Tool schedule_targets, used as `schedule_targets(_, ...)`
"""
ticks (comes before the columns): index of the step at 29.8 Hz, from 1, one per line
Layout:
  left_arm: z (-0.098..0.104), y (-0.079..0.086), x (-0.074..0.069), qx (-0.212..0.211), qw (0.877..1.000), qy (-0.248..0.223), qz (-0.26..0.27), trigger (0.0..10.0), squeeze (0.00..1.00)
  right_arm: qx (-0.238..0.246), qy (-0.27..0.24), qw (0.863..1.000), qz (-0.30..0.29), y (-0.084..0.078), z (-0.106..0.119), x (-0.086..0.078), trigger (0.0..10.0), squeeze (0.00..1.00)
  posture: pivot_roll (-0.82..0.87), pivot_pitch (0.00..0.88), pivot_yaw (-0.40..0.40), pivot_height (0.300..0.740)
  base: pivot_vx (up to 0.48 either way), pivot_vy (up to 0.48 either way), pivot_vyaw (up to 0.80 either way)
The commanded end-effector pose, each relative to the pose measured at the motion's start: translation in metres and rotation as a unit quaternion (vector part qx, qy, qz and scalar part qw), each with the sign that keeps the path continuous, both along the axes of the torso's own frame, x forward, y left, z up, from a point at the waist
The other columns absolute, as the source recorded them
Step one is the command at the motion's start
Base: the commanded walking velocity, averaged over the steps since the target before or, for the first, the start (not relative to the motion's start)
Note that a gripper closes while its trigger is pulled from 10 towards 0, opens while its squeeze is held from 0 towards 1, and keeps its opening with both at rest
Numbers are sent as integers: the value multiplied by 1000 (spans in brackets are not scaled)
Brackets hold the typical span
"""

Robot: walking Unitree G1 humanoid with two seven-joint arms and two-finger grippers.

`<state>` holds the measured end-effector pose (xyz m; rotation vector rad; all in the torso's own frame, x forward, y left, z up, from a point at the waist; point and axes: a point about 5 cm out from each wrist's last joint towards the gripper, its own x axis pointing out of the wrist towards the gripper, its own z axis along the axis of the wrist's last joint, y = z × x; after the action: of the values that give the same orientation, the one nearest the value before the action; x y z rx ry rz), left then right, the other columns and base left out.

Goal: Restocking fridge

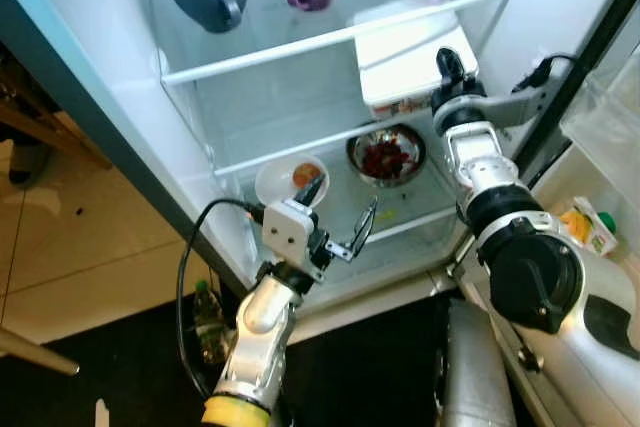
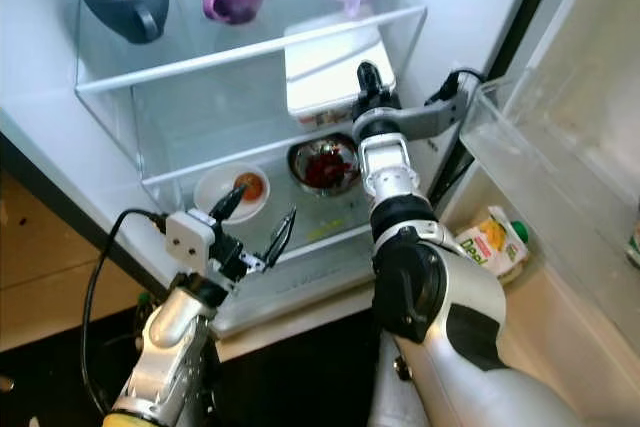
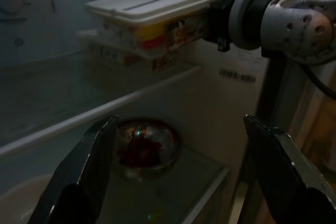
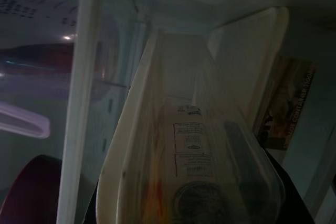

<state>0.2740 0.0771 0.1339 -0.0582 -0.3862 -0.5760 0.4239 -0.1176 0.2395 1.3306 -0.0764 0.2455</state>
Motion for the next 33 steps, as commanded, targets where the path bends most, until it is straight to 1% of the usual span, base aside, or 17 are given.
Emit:
schedule_targets(1, -2, -4, -5, -14, 1000, 11, -3, 10000, 0, -1, -6, 1000, -2, 2, 8, 1, 10000, 0, 65, 307, 62, 471, 0, 0, 0)
schedule_targets(7, 3, -4, -14, -11, 1000, 11, -7, 10000, 0, -13, -17, 1000, -5, 3, 17, 2, 10000, 0, 92, 341, 71, 471, 0, 0, 0)
schedule_targets(10, 16, 2, -17, -12, 1000, -1, -4, 10000, 0, -13, -15, 1000, -6, 2, 19, 3, 10000, 0, 113, 365, 80, 471, 0, 0, 0)
schedule_targets(12, 16, 2, -17, -12, 1000, -1, -4, 10000, 0, -13, -15, 1000, -6, 2, 19, 3, 10000, 0, 113, 365, 80, 471, 0, 0, 0)
schedule_targets(13, 22, 4, -18, -13, 1000, -8, -2, 10000, 0, -13, -16, 1000, -7, 1, 20, 3, 10000, 0, 123, 381, 86, 471, 0, 0, 0)
schedule_targets(14, 22, 4, -18, -13, 1000, -8, -2, 10000, 0, -13, -16, 1000, -7, 1, 20, 3, 10000, 0, 123, 381, 86, 471, 0, 0, 0)
schedule_targets(17, 51, 10, -16, -20, 999, -44, 4, 10000, 0, 0, -24, 1000, -17, -8, 28, 4, 10000, 0, 139, 411, 99, 471, 0, 0, 0)
schedule_targets(19, 61, 11, -17, -23, 998, -55, 4, 10000, 0, 6, -31, 999, -21, -11, 33, 5, 10000, 0, 146, 420, 104, 471, 0, 0, 0)
schedule_targets(20, 61, 11, -17, -23, 998, -55, 4, 10000, 0, 6, -31, 999, -21, -11, 33, 5, 10000, 0, 146, 420, 104, 471, 0, 0, 0)
schedule_targets(23, 71, 10, -21, -25, 998, -62, 0, 10000, 0, 18, -47, 998, -35, -18, 45, 5, 10000, 0, 156, 426, 111, 471, 0, 0, 0)
schedule_targets(26, 71, 8, -23, -22, 998, -59, -5, 10000, 0, 28, -54, 997, -41, -22, 50, 5, 10000, 0, 160, 427, 114, 471, 0, 0, 0)
schedule_targets(28, 71, 6, -27, -21, 998, -54, -10, 10000, 0, 38, -63, 996, -50, -27, 58, 6, 10000, 0, 165, 428, 120, 471, 0, 0, 0)
schedule_targets(33, 74, 5, -29, -20, 999, -45, -16, 10000, 0, 39, -70, 995, -58, -32, 65, 5, 10000, 0, 169, 428, 123, 471, 0, 0, 0)
